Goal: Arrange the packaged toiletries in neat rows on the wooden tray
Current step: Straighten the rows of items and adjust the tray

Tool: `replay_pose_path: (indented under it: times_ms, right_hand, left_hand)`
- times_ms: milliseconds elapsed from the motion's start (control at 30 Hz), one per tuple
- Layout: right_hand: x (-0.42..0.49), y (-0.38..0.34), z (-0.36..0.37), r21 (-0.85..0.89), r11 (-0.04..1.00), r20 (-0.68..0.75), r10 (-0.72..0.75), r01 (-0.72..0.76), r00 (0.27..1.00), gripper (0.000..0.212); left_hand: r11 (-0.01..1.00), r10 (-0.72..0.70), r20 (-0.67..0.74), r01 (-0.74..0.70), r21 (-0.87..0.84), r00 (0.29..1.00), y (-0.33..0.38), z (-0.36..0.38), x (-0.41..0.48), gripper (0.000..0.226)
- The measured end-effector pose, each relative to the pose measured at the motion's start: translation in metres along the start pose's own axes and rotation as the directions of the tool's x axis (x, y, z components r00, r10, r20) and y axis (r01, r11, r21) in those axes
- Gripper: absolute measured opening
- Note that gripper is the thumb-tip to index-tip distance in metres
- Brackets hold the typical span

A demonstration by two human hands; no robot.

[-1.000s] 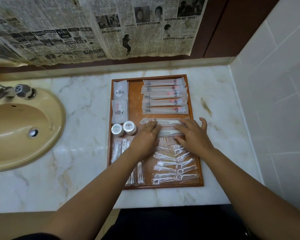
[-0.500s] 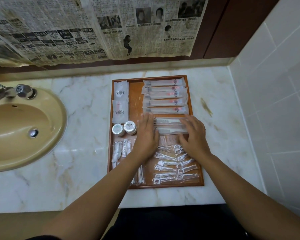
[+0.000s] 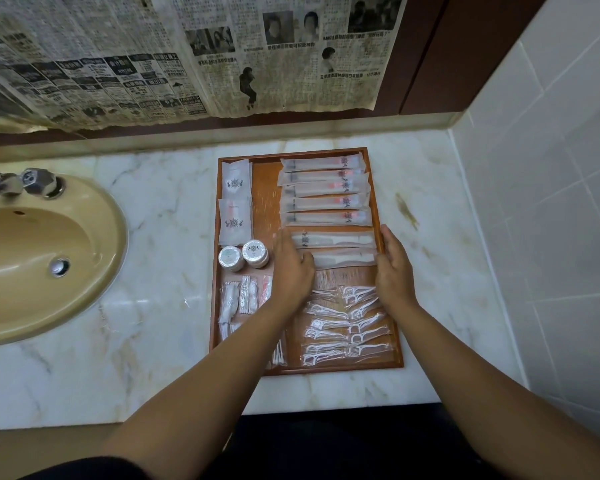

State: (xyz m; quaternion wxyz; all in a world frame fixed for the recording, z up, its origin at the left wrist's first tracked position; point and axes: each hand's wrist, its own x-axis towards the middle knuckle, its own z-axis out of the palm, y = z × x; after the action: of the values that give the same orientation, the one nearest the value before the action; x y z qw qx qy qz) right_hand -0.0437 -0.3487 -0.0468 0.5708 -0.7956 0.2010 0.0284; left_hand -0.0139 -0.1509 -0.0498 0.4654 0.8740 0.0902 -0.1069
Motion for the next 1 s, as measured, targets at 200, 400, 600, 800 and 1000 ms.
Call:
replay_pose_path:
  times_ms: [200, 400, 600, 800, 1000]
  right_hand:
    - [-0.001, -0.004, -0.001, -0.029, 1.0, -0.001, -0.002, 0.002, 1.0, 0.048]
    - [0.002, -0.001, 0.0, -0.195, 0.979, 0.044, -0.047, 0.055, 0.998, 0.052]
    - [0.001, 0.002, 0.01, -0.61, 0.641, 0.277, -0.377, 0.465, 0.884, 0.057]
    - [-0.01, 0.0, 0.024, -0.639, 0.486, 0.424, -0.423, 0.596, 0.801, 0.044]
    - [-0.038, -0.007, 0.059, -0.474, 0.481, 0.54, -0.503, 0.737, 0.675, 0.036]
  left_hand:
    - [0.999, -0.032, 0.026, 0.032, -0.015, 0.999, 0.004, 0.005, -0.001, 0.066]
    - [0.999, -0.025, 0.053, 0.024, 0.032, 0.998, -0.007, 0.002, 0.0, 0.067]
    - [0.991, 0.098, 0.091, -0.105, 0.081, 0.991, 0.0, -0.006, -0.013, 0.065]
    - [0.972, 0.206, 0.095, -0.215, 0.098, 0.974, -0.003, -0.037, -0.045, 0.051]
    - [0.882, 0.333, -0.1, -0.272, 0.384, 0.938, -0.052, -0.096, -0.076, 0.032]
